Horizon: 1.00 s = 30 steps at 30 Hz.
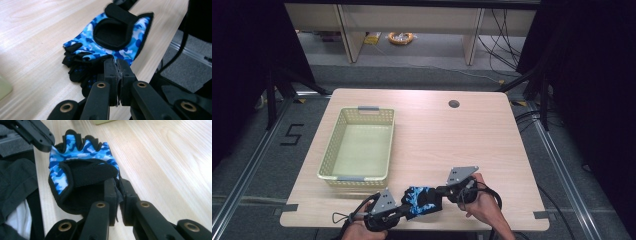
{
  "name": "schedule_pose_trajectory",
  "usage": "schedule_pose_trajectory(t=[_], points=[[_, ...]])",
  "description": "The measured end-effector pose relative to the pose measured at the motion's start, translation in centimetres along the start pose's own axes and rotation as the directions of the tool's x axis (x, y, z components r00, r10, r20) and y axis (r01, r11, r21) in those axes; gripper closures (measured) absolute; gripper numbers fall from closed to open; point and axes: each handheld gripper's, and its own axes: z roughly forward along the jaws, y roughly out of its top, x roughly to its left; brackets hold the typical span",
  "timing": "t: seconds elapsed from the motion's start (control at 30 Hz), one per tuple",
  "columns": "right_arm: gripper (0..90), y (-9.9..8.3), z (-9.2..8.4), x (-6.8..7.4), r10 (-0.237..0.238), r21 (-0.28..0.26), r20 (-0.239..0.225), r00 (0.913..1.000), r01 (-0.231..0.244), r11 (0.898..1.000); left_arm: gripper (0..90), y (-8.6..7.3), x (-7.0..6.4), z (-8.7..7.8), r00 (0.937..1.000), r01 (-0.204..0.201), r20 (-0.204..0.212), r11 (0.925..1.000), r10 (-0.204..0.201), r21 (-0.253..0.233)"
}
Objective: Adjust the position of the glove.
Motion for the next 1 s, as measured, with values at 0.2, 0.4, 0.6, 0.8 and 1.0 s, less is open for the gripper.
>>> schedule_pose_trajectory(t=[0.2,0.4,0.6,0.8,1.0], points=[[85.2,0.2,1.5,-0.6,-0.046,0.028,-0.042,0.9981,0.047,0.999,86.4,-0.7,-0.7,0.7,0.9998,-0.018,0.004,0.9985,0.018,0.052],[80.9,-0.4,2.5,-0.9,-0.024,0.055,-0.006,0.9997,0.024,0.998,80.5,-1.6,-1.1,1.4,0.9997,-0.014,0.023,0.9968,0.012,0.079],[65.5,-1.1,1.2,-1.0,0.19,0.03,0.059,0.98,-0.192,0.981,65.1,-1.6,-0.9,0.7,0.9987,0.03,0.038,0.9981,-0.032,0.053],[53.7,-0.4,0.1,-0.8,0.323,-0.083,0.064,0.9443,-0.317,0.945,46.7,-1.2,0.9,-0.7,0.9885,0.151,-0.011,0.9885,-0.151,0.006],[48.6,0.4,1.5,-0.3,0.351,-0.038,0.045,0.9354,-0.349,0.936,38.6,-1.1,1.7,0.0,0.973,0.227,-0.044,0.9738,-0.227,0.01]])
